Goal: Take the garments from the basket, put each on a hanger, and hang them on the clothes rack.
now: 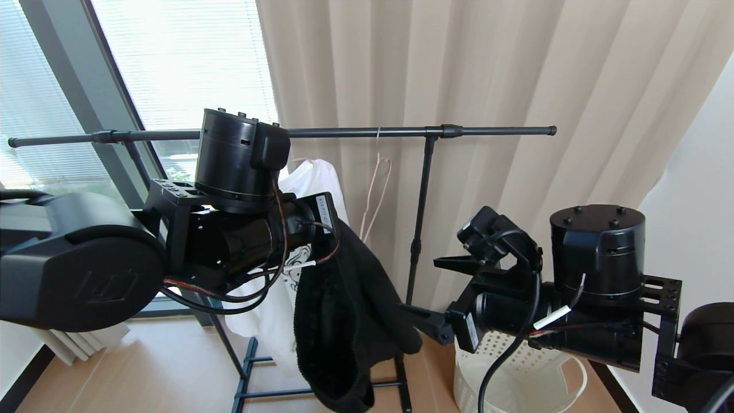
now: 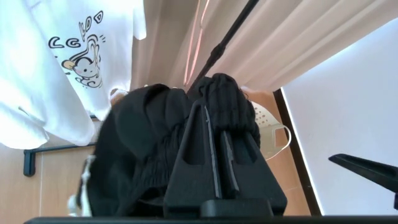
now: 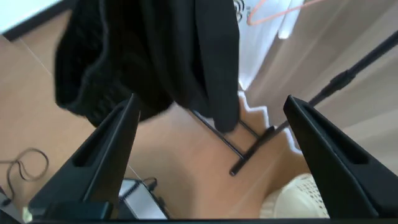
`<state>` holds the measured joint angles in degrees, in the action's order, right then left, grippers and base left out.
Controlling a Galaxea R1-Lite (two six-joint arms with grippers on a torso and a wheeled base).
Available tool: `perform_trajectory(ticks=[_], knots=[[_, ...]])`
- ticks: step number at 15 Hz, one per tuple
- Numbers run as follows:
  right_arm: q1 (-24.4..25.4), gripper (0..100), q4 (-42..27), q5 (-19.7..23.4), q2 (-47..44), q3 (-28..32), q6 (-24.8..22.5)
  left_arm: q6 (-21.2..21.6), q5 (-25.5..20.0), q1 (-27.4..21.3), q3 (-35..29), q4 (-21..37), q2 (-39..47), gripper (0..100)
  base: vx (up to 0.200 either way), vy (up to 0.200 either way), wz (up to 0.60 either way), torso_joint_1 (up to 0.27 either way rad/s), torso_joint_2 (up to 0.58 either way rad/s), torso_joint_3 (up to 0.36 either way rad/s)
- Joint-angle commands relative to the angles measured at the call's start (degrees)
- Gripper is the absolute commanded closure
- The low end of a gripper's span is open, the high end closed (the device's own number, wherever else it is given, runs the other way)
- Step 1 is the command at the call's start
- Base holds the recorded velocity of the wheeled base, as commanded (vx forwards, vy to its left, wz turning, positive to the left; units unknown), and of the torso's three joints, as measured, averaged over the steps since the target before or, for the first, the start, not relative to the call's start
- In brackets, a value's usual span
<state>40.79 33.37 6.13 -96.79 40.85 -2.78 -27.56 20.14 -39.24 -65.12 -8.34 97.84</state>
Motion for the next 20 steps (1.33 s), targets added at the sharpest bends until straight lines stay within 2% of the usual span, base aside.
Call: perform_trajectory(ticks=[1, 3, 7, 11, 16, 17, 20], knots=[[1.22, 0, 1.88, -0.24, -3.05, -0.51, 0.05, -0.03, -0.01, -0.92, 0.17, -0.01, 0.07, 100, 0.0, 0.0, 0.0, 0.0, 0.0, 0.0], [2.1, 0, 3.11, -2.0, -5.42, -0.51, 0.05, -0.56, -0.01, -1.89, 0.17, -0.01, 0.33, 100, 0.0, 0.0, 0.0, 0.0, 0.0, 0.0], [4.21, 0, 6.27, -2.88, -10.78, -0.95, 0.14, -1.0, 0.16, -3.3, 0.17, -0.01, 1.12, 100, 0.0, 0.0, 0.0, 0.0, 0.0, 0.0], [5.79, 0, 8.03, -6.83, -17.38, -0.68, 0.05, -1.27, 0.16, -3.39, 0.17, -0.01, 0.95, 100, 0.0, 0.0, 0.0, 0.0, 0.0, 0.0], [4.83, 0, 7.94, -7.89, -18.34, -0.42, -0.21, -1.18, 0.16, -3.21, 0.26, 0.16, 0.68, 100, 0.0, 0.0, 0.0, 0.0, 0.0, 0.0], [4.47, 100, 7.94, -7.89, -18.61, -0.16, -0.21, -1.18, 0.16, -3.21, 0.26, 0.16, 0.68, 100, 0.0, 0.0, 0.0, 0.0, 0.0, 0.0], [0.34, 100, 7.94, -8.15, -17.9, 0.37, -1.26, -1.09, -0.01, -3.12, 0.35, 0.43, 0.42, 100, 0.0, 0.0, 0.0, 0.0, 0.0, 0.0]])
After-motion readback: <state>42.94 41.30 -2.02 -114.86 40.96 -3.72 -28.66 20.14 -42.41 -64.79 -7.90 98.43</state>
